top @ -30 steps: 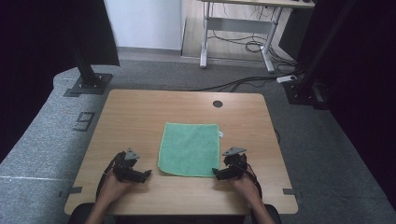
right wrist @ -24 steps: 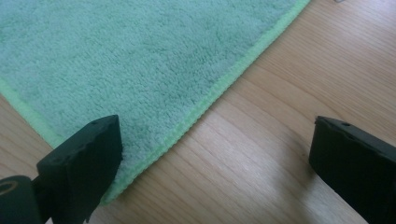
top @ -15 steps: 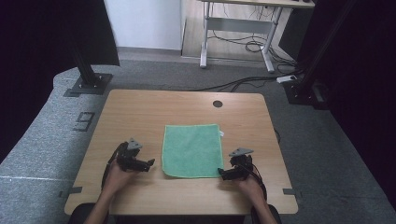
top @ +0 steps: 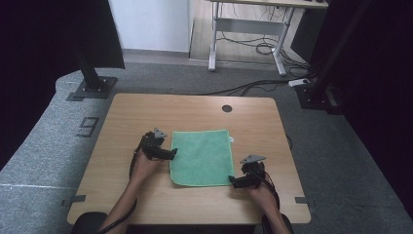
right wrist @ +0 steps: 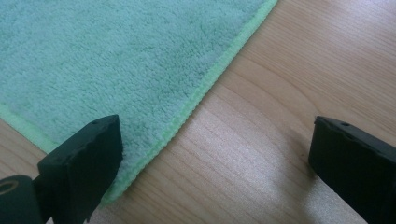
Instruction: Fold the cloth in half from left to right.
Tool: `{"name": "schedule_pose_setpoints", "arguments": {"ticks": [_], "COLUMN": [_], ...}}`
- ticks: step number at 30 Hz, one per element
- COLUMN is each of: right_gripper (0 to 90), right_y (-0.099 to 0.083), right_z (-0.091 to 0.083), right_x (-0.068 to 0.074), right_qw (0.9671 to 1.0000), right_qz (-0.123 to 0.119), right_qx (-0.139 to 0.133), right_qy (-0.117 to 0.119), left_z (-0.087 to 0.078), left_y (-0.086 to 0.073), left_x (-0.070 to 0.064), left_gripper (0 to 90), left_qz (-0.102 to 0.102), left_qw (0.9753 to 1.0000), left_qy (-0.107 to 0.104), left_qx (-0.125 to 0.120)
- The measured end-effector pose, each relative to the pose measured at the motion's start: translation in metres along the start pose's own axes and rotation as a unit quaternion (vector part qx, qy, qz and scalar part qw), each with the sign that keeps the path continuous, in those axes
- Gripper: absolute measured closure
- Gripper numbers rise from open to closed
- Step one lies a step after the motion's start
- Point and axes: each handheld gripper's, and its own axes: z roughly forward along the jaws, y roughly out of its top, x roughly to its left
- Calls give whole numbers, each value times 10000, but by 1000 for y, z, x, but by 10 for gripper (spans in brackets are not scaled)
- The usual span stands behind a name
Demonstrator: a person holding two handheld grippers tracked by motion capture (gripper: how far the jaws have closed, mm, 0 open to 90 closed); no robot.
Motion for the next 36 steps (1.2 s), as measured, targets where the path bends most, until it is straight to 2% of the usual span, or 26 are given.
{"name": "schedule_pose_setpoints", "arguments": {"ticks": [2, 3, 4, 5, 10, 19, 22, 26, 30, 36], "right_gripper": [33, 34, 34, 34, 31, 33, 34, 36, 37, 35], "right_y": [0, 0, 0, 0, 2, 9, 11, 11, 9, 6], "right_z": [0, 0, 0, 0, 1, 6, 8, 9, 9, 10], "right_x": [0, 0, 1, 1, 1, 2, 2, 1, -1, -4], "right_qw": [10000, 10000, 10000, 10000, 10000, 9997, 9995, 9996, 9998, 9997], "right_qz": [-6, -19, -32, -39, -81, -203, -231, -176, -53, 119], "right_qx": [1, 1, 2, 4, -4, -45, -57, -96, -131, -197], "right_qy": [2, 3, -10, -5, -27, -154, -221, -216, -146, -27], "left_z": [5, 6, 5, 4, -8, -32, -40, -41, -41, -36], "left_y": [-3, -6, -9, -10, -17, -43, -49, -46, -35, -19], "left_x": [0, 1, 2, 3, -1, -2, -6, -2, 12, 34], "left_gripper": [0, 0, 2, 0, 1, 1, 1, 1, 7, 21], "left_qz": [70, 49, -95, -149, 53, -146, -49, -45, -280, -442], "left_qw": [9998, 9998, 9999, 9998, 9995, 9994, 9993, 9992, 9994, 9990], "left_qy": [140, 125, 72, 89, 226, 73, 41, 45, -7, 98], "left_qx": [140, 113, 108, 126, 230, 298, 367, 401, 196, 32]}}
